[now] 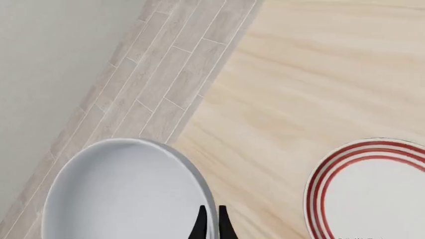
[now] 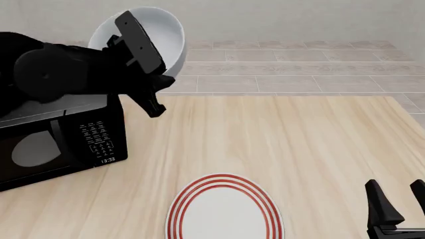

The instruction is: Pick up the white bowl and put it on the plate.

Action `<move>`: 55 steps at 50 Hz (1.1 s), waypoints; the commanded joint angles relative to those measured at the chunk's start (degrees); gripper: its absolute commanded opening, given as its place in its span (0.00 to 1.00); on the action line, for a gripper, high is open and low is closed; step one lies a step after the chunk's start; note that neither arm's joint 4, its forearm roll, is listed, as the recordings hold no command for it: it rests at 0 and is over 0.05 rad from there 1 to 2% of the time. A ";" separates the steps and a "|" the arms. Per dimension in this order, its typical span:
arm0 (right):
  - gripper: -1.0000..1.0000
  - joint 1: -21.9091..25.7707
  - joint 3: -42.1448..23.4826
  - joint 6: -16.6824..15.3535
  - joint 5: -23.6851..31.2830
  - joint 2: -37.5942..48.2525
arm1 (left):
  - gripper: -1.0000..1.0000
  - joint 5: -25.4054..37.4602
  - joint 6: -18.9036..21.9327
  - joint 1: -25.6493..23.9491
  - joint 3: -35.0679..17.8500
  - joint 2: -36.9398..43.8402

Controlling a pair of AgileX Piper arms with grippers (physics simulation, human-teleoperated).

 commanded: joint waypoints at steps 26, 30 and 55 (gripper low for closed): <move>1.00 -0.02 0.13 0.00 -0.01 -0.14 | 0.00 -5.54 -2.27 -15.85 9.30 -2.76; 1.00 -0.01 0.13 -0.01 -0.01 -0.15 | 0.00 -5.12 -3.21 -17.79 10.55 -2.72; 1.00 -0.02 0.13 0.00 0.00 -0.16 | 0.00 -6.31 -4.24 -23.93 16.67 -4.54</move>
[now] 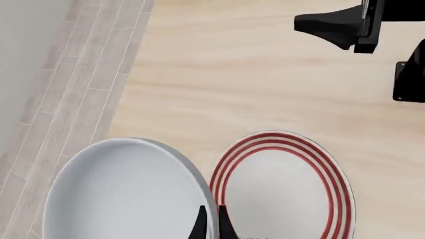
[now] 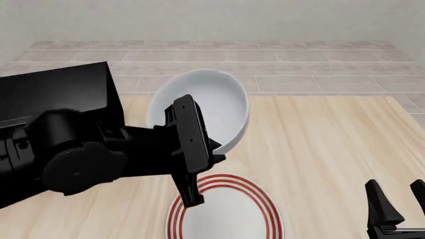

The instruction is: Pick up the white bowl and put it on the plate.

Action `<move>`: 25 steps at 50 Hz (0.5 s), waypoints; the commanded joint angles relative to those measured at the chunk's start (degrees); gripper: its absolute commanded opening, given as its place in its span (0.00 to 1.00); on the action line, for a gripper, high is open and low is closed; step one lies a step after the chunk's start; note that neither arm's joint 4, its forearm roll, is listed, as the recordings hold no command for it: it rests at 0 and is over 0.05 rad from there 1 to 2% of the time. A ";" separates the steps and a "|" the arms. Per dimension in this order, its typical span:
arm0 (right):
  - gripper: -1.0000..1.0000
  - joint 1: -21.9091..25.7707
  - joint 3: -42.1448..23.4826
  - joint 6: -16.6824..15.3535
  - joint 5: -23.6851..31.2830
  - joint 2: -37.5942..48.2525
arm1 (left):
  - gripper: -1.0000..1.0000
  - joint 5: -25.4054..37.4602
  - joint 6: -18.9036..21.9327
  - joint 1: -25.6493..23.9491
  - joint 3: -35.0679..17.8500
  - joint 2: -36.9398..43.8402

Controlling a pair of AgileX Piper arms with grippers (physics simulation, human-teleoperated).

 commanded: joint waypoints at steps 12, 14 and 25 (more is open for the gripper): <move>1.00 -0.01 0.13 0.00 0.00 -0.16 | 0.00 -1.76 -0.26 -3.10 4.37 -1.58; 1.00 -0.01 0.13 0.01 0.00 -0.16 | 0.00 -2.11 0.10 -3.14 4.82 -1.63; 1.00 -0.01 0.13 0.00 -0.01 -0.14 | 0.00 -2.00 -2.12 -6.76 4.50 -1.93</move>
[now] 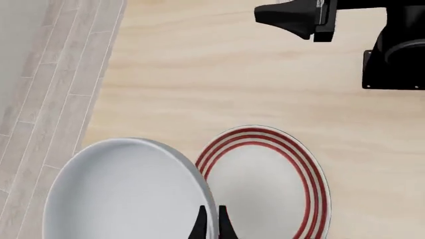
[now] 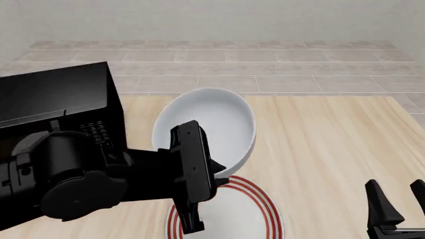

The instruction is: Pick up the white bowl and put it on the plate.

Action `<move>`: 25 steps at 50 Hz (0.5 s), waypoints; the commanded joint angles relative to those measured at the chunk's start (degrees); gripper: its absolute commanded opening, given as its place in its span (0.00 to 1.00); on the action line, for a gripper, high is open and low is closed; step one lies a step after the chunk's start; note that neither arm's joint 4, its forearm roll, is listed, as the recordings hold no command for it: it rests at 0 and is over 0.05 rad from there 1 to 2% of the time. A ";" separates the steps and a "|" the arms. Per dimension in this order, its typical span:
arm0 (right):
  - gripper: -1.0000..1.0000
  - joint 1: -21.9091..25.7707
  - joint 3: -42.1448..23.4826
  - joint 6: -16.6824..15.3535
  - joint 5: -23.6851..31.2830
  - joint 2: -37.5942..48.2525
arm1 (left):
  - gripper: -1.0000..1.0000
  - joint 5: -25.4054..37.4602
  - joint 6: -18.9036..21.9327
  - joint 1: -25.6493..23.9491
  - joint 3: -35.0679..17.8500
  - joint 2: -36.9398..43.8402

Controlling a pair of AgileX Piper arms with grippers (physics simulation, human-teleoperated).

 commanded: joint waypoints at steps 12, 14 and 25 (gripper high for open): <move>1.00 -0.01 0.13 0.00 -0.01 -0.14 | 0.00 -1.45 -1.55 -4.26 1.50 -0.84; 1.00 -0.01 0.13 0.00 -0.01 -0.15 | 0.00 -1.80 -1.87 -4.90 1.94 -0.82; 1.00 0.00 0.13 -0.05 0.00 -0.15 | 0.00 -3.27 -3.45 -7.21 2.88 -0.68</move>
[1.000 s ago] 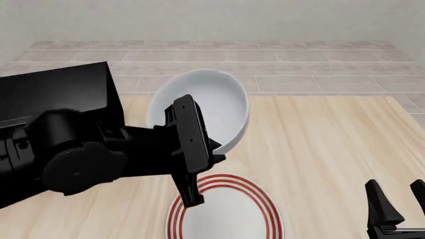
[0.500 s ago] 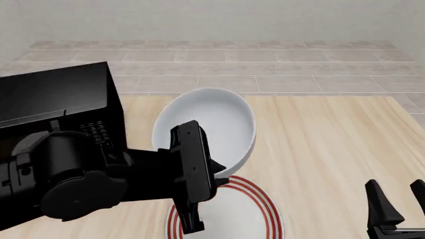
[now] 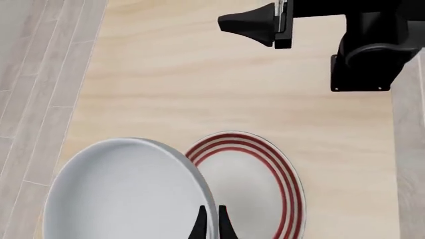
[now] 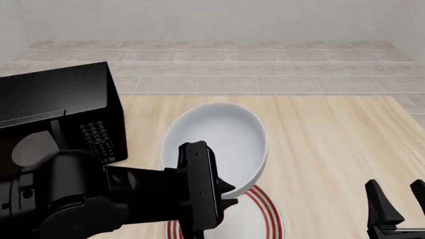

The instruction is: Pick up the white bowl and put it on the plate.

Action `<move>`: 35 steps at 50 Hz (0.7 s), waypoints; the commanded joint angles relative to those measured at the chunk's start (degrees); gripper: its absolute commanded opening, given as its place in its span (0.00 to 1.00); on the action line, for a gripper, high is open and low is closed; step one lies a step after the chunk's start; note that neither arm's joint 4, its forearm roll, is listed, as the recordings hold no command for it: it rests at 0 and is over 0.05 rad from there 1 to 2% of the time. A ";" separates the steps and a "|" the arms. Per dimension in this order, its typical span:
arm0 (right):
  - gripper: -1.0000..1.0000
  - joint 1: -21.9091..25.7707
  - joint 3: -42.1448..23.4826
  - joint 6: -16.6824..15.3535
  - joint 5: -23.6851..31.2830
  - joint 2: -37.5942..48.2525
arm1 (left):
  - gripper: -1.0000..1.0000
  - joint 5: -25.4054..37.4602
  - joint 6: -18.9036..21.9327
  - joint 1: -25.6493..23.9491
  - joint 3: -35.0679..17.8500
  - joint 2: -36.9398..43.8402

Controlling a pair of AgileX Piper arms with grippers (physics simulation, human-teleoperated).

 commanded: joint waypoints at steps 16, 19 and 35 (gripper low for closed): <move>1.00 -0.01 0.13 0.00 0.00 -0.16 | 0.00 -3.30 -3.16 -5.52 1.16 -0.09; 1.00 -0.01 0.13 0.00 -0.01 -0.15 | 0.00 -3.37 -3.93 -6.72 1.23 -0.11; 1.00 -0.01 0.13 0.00 -0.01 -0.15 | 0.00 -5.29 -5.57 -10.02 2.95 0.81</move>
